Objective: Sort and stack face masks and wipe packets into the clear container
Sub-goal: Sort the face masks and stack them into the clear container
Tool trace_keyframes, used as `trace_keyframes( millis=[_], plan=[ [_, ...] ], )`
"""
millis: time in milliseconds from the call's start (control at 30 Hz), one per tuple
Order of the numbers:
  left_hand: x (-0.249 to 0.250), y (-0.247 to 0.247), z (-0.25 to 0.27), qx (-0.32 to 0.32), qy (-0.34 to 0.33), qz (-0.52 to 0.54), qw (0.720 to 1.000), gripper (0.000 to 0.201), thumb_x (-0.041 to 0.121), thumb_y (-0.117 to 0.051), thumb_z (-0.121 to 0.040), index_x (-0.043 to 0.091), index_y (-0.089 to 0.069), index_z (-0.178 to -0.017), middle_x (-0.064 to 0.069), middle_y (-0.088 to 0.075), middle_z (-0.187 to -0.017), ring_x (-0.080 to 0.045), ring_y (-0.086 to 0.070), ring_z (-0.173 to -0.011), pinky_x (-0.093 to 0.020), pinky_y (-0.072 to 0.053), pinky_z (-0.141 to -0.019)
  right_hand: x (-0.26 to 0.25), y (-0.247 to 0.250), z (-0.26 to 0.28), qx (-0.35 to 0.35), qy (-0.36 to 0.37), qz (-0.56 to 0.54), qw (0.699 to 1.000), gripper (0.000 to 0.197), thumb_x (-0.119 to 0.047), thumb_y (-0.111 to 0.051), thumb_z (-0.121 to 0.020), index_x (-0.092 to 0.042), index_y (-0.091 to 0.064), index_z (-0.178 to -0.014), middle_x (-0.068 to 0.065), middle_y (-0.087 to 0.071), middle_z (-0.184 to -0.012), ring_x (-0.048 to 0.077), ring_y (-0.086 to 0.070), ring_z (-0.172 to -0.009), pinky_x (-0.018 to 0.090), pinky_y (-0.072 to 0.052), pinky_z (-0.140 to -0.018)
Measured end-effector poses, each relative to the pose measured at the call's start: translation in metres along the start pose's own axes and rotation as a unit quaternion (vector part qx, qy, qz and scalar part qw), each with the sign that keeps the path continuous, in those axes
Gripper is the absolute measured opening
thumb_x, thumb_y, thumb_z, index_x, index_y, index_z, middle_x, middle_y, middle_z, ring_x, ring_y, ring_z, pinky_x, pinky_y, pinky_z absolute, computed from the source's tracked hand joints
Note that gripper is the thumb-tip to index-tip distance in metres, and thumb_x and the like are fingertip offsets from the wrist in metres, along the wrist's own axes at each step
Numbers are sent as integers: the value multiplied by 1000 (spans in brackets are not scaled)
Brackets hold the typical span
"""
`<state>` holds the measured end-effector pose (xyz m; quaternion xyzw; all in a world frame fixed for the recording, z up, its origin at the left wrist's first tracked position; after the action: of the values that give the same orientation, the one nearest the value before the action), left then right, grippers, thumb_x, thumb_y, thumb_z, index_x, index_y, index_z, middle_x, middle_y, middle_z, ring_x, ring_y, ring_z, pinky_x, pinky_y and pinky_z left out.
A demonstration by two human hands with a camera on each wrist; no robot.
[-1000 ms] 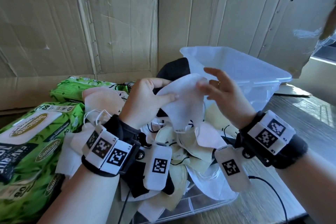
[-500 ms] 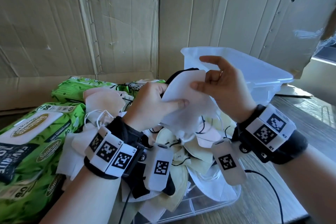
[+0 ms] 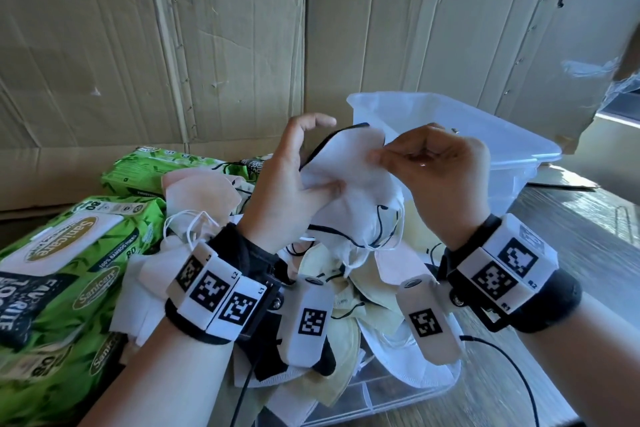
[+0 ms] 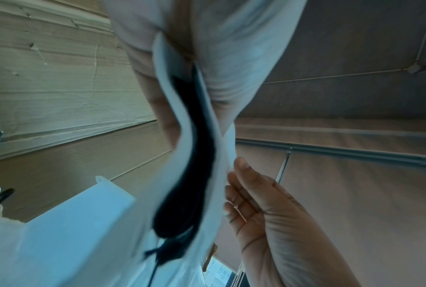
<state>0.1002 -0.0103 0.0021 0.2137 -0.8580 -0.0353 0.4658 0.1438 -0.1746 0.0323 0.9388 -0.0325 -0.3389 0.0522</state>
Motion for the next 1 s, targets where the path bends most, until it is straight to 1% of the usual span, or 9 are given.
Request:
trace_keyframes(
  millis=[100,267,367,433,500,567,733,900,1000],
  plan=[
    [3,-1,0,-2,1,-6,1000,69,16,-72,-65,57,-41,-111,-29,-60,-83,-44,-56,-73,-58,-50,-71,-4,-9,2,-50,1,-18,999,26,-19,-76,-66,-34,-59,-79,-14,-64,-76,11,-62,-70,26,-50,-67],
    [5,-3,2,-5,0,12,1000,52,13,-73,-65,44,-51,-101,1,-69,-87,-21,-62,-70,-49,-53,-72,14,-26,4,-143,-71,25,987,55,-21,-76,-74,-30,-41,-115,-7,-56,-100,10,-56,-86,24,-46,-70],
    [2,-3,0,3,16,20,1000,56,15,-73,-64,48,-48,-102,-17,-68,-80,-36,-62,-69,-54,-54,-69,11,-22,2,-123,-54,38,990,29,-16,-77,-73,-23,-62,-97,0,-62,-92,9,-59,-77,21,-45,-66],
    [0,-2,0,5,21,31,999,59,15,-73,-65,49,-45,-104,-12,-70,-76,-31,-64,-68,-49,-54,-68,3,-13,3,-68,-20,24,997,18,-16,-76,-71,-25,-67,-84,0,-66,-78,7,-59,-66,18,-48,-63],
    [0,0,0,8,21,30,999,58,15,-73,-66,49,-45,-104,-6,-70,-73,-24,-62,-65,-44,-52,-66,-4,-6,4,-28,16,23,999,22,-16,-72,-72,-31,-68,-88,-6,-66,-73,6,-59,-64,17,-50,-66],
    [1,1,0,10,16,27,999,58,13,-73,-67,48,-45,-104,-7,-70,-76,-28,-62,-67,-43,-52,-66,-8,-4,4,-17,51,29,998,25,-15,-70,-74,-30,-67,-93,-8,-64,-79,1,-57,-68,12,-46,-67],
    [2,3,0,12,10,35,999,59,8,-73,-69,46,-46,-105,-16,-69,-80,-23,-59,-67,-33,-46,-65,-19,-2,10,-9,134,36,990,25,-8,-73,-75,-20,-67,-96,7,-61,-96,6,-53,-74,18,-45,-70],
    [3,1,0,-1,-3,42,999,58,13,-74,-66,50,-48,-103,-19,-70,-86,-40,-63,-80,-49,-51,-76,-27,1,16,11,188,36,981,25,0,-73,-74,-19,-67,-88,9,-61,-79,2,-55,-74,17,-44,-69],
    [4,1,0,-5,-9,39,999,52,10,-75,-67,41,-52,-102,-17,-68,-80,-33,-60,-70,-40,-48,-65,-29,-1,16,-11,185,38,982,24,1,-69,-74,-21,-67,-84,2,-61,-81,0,-55,-80,15,-41,-75]
  ],
)
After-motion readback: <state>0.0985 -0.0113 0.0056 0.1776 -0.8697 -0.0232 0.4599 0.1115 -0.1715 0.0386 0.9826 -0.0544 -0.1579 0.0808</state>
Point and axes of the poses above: each hand's wrist, its own z-axis away from the middle knuckle, its own y-axis out of the back of the hand, x = y × z, the point moved 8 cm from there along -z, towards the middle knuckle
